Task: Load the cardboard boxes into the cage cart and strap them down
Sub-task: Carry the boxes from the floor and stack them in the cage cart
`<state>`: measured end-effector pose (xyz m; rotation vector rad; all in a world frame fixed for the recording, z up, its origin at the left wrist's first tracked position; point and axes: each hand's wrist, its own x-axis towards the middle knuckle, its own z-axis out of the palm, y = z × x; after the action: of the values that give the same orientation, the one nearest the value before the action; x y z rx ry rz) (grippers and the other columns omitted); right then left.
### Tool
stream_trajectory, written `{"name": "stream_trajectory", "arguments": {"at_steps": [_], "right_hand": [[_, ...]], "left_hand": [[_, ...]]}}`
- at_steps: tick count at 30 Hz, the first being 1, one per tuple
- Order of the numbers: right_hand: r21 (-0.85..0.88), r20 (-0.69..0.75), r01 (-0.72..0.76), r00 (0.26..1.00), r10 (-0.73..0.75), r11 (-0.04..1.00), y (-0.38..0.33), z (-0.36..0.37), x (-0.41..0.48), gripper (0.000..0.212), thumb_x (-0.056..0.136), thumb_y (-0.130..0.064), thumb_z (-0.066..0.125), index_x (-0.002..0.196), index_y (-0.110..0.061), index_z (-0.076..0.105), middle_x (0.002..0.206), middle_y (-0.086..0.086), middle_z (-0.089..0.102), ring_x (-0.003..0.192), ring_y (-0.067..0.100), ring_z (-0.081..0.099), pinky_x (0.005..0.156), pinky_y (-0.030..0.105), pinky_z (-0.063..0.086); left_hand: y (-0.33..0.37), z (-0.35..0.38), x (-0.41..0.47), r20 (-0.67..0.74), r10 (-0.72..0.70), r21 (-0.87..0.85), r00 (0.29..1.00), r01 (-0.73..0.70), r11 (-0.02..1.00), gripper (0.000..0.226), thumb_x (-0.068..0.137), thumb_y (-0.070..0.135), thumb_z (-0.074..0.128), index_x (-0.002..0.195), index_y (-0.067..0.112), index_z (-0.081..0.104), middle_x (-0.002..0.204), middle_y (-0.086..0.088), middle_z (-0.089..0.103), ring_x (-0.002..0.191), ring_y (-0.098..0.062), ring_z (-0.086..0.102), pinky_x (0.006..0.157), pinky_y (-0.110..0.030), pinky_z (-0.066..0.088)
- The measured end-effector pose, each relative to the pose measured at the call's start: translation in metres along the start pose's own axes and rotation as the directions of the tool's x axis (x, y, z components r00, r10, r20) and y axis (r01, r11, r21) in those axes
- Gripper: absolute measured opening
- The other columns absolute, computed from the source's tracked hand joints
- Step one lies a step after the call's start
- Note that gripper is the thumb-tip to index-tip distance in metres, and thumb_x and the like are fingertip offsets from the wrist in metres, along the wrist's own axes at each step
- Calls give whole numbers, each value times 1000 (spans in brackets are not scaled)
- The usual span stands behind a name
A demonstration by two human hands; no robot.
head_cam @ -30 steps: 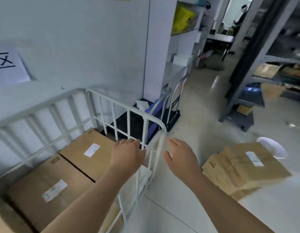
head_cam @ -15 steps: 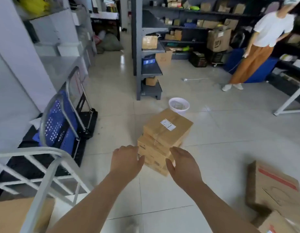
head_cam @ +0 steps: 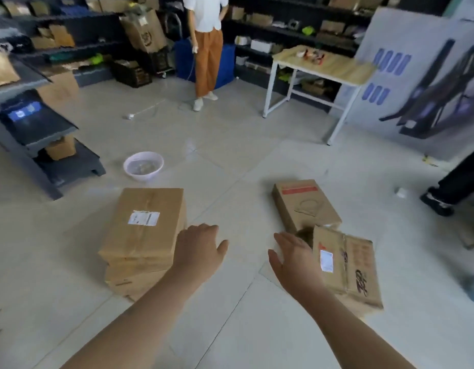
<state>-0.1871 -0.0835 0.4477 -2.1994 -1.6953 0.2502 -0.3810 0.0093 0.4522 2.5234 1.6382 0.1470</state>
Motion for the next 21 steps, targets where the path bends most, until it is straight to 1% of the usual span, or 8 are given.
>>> {"name": "stream_trajectory", "arguments": {"at_steps": [3,5,11,13,14,15,17,21], "right_hand": [[-17,5,-135,991,135,991,35,-7,-7,29,89,-28,51,113,-14,61,111,-1,63,106,24,56,85,30,44],[-28,-5,-211,977,211,977,59,-11,-11,25,89,-31,46,105,-16,59,106,-3,61,102,23,56,74,26,40],[12,-82,-416,906,415,909,143,-28,-14,35,93,-33,51,124,-18,57,132,0,57,118,21,53,91,31,45],[17,-64,-467,882,467,884,176,-34,-11,45,95,-38,46,137,-22,48,144,-3,46,131,18,43,105,33,39],[15,-54,-483,874,483,876,193,-37,-9,47,96,-38,45,140,-22,45,147,-4,43,135,17,38,109,33,35],[14,-47,-493,868,494,870,212,-41,-7,48,96,-37,45,141,-22,44,147,-4,42,136,16,37,110,32,33],[4,-45,-502,864,502,865,251,-47,-1,47,96,-35,46,141,-21,45,146,-4,43,135,17,38,110,31,33],[6,7,-536,844,536,844,334,-56,11,48,95,-34,46,141,-22,43,145,-5,45,132,18,40,106,32,37]], "left_hand": [[33,16,22,53,109,-36,993,-107,994,46,94,51,40,119,18,59,109,1,65,101,-21,59,86,-34,46],[56,26,34,64,171,-62,983,-168,984,45,93,50,40,117,17,60,107,0,65,100,-22,59,85,-33,45],[140,55,76,111,307,-71,945,-301,951,41,93,48,42,109,16,61,102,1,65,95,-23,59,82,-32,44],[171,66,90,114,338,-70,934,-332,941,33,93,46,44,90,16,57,89,1,61,84,-24,56,73,-32,42],[188,71,97,112,347,-58,931,-343,938,32,93,46,44,78,17,48,79,1,55,75,-23,51,66,-32,37],[205,77,103,112,356,-46,928,-353,935,35,93,45,44,72,17,38,73,2,47,70,-23,44,62,-31,32],[241,90,118,130,373,-47,919,-370,928,37,93,45,43,71,18,31,70,3,41,69,-22,40,62,-31,28],[311,126,148,191,402,-46,895,-401,915,34,92,47,44,73,19,39,74,3,51,72,-22,45,63,-31,31]]}}
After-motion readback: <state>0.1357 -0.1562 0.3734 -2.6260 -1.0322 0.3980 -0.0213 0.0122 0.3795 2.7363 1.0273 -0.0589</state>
